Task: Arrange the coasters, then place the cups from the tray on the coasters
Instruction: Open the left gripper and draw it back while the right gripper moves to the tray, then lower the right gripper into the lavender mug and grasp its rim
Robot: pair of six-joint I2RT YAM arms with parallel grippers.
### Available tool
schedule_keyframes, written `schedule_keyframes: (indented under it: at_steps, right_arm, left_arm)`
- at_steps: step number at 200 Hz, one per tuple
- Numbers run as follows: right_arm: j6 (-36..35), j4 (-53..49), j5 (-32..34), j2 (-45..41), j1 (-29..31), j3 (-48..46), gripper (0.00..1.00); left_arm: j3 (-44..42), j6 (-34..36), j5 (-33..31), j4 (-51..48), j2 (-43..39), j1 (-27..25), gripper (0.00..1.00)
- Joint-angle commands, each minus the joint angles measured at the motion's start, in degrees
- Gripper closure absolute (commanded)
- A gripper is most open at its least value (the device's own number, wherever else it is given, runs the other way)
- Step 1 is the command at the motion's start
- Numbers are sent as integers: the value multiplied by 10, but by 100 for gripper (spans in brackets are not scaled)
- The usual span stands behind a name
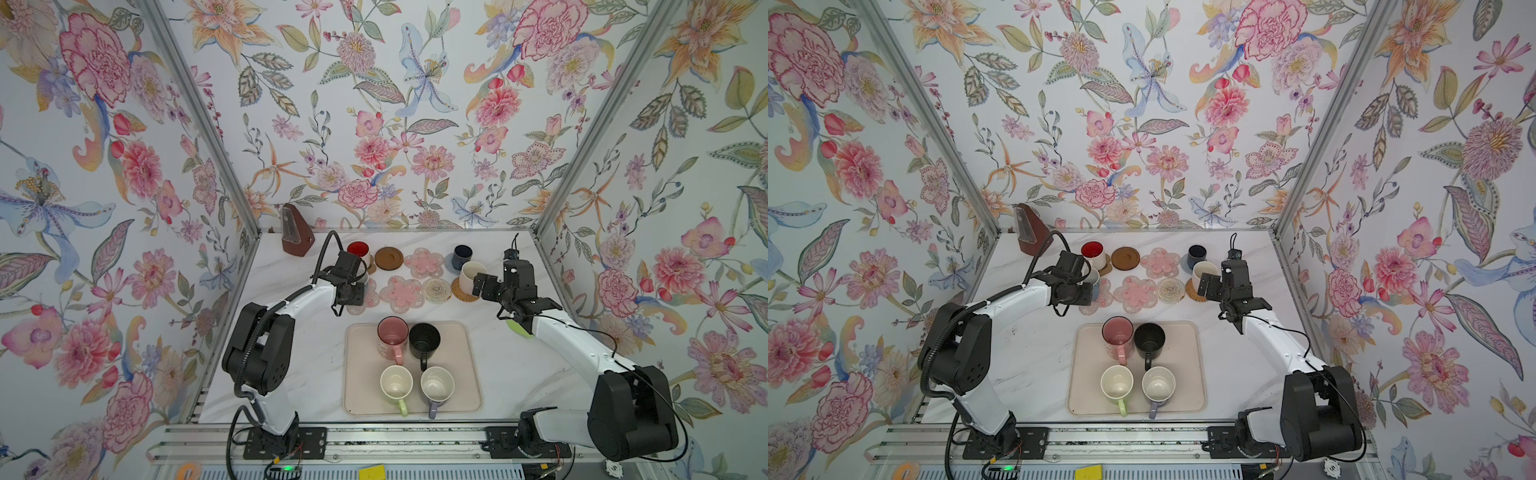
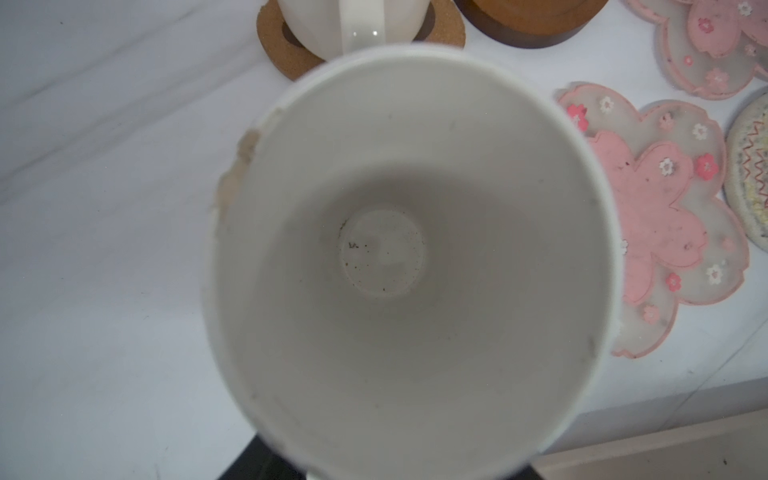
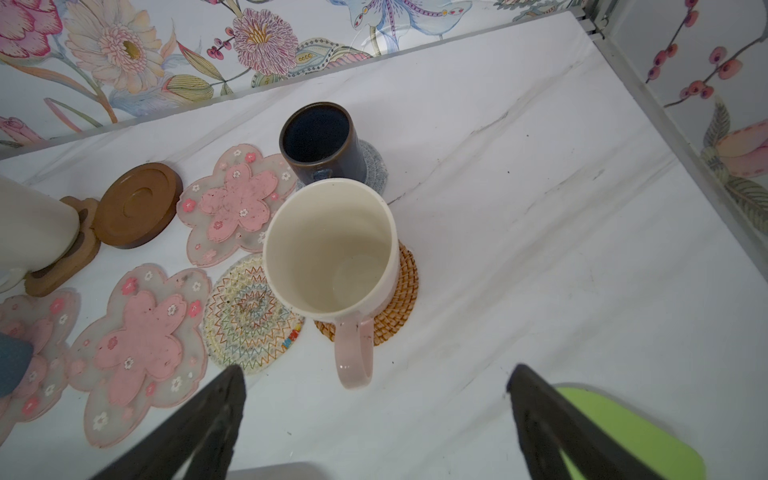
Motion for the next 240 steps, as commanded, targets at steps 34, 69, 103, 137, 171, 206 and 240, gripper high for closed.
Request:
schedule_keyframes:
  at_steps: [34,69,103,137,171,206,240]
  right_arm:
    - [-5,-14,8,-10,-2,3,1]
    - [-4,-14,8,-11,-3,-1,1]
    - [5,-14,-2,-5,-2,4,1]
    - [20,-35,-13,-20,6,1,1]
    - [43,-120,7,-73,50,-9,1]
    - [109,-232,59,-144,145,-33,1]
    - [225,-326,92,-197,278,-47,1]
  left_arm:
    - [-65,-17,-44,53,-159,8,18]
    - [-217,-48,-121,162,-322,14,1]
    - [-334,-84,-126,241,-412,30,1]
    - [-363,-95,-129,252,-437,40,1]
    - [-360,-93,-136,249,-436,47,1]
    - [-378,-106,-135,273,-436,51,1]
    - [-377,-105,-125,270,-437,60,1]
